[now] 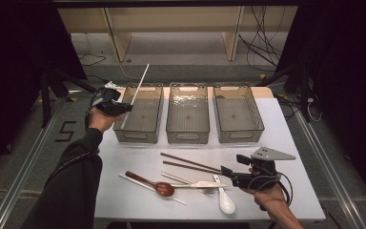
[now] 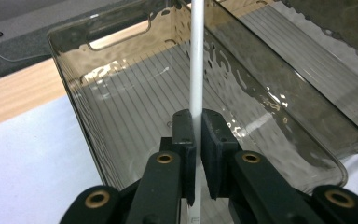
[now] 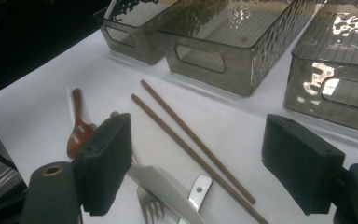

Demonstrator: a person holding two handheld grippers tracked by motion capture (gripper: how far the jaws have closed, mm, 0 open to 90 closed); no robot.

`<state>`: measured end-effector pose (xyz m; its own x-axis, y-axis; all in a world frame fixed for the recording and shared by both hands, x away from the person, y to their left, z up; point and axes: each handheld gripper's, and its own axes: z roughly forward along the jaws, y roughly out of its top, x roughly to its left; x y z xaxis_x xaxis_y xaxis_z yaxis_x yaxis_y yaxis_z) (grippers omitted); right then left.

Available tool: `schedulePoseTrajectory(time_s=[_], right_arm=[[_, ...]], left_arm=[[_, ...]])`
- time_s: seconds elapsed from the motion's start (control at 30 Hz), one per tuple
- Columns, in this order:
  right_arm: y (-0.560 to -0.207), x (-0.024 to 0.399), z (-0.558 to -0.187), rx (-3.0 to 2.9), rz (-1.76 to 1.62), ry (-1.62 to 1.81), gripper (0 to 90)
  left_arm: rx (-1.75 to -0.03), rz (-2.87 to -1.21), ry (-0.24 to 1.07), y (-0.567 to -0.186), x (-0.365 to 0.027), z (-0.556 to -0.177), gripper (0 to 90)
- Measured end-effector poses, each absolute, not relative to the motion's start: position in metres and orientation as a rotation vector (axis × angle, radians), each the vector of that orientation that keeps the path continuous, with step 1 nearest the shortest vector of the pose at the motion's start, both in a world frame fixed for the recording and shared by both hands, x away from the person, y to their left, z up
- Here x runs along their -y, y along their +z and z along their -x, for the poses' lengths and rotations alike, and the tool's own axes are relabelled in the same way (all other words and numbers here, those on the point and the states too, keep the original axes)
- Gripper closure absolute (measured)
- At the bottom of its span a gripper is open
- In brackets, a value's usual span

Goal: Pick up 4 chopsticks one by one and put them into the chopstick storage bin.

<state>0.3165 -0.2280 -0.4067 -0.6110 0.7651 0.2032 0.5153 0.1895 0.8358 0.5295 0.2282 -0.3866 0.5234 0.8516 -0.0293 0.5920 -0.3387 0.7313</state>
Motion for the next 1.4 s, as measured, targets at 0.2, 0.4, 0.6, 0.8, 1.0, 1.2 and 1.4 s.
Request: schedulePoseTrajectory(time_s=[0.2,0.4,0.6,0.8,1.0,1.2,1.4], right_arm=[[-0.407,0.228,-0.316,-2.207,-1.225,1.384,25.5],[-0.407,0.228,-0.316,-2.207,-1.225,1.387,25.4],[-0.407,0.229,-0.317,-2.207,-1.228,1.385,25.5],[-0.407,0.228,-0.317,-2.209,-1.231,1.383,25.5],[-0.407,0.227,-0.317,-2.211,-1.228,1.380,25.4],[-0.407,0.227,-0.316,-2.205,-1.230,1.384,25.4],[-0.406,0.228,-0.316,-2.197,-1.225,1.390,25.2]], left_arm=[[-1.183,-2.085,0.459,-0.400,-0.224,-0.531,83.4],[-1.215,-2.080,0.435,-0.410,-0.226,-0.532,79.6],[-1.188,-2.124,0.394,-0.406,-0.223,-0.524,61.1],[-1.104,-2.135,0.374,-0.392,-0.219,-0.500,38.2],[-0.985,-2.163,0.376,-0.380,-0.214,-0.467,26.3],[-0.854,-2.212,0.416,-0.371,-0.206,-0.434,22.1],[-0.804,-2.265,0.403,-0.378,-0.201,-0.413,18.7]])
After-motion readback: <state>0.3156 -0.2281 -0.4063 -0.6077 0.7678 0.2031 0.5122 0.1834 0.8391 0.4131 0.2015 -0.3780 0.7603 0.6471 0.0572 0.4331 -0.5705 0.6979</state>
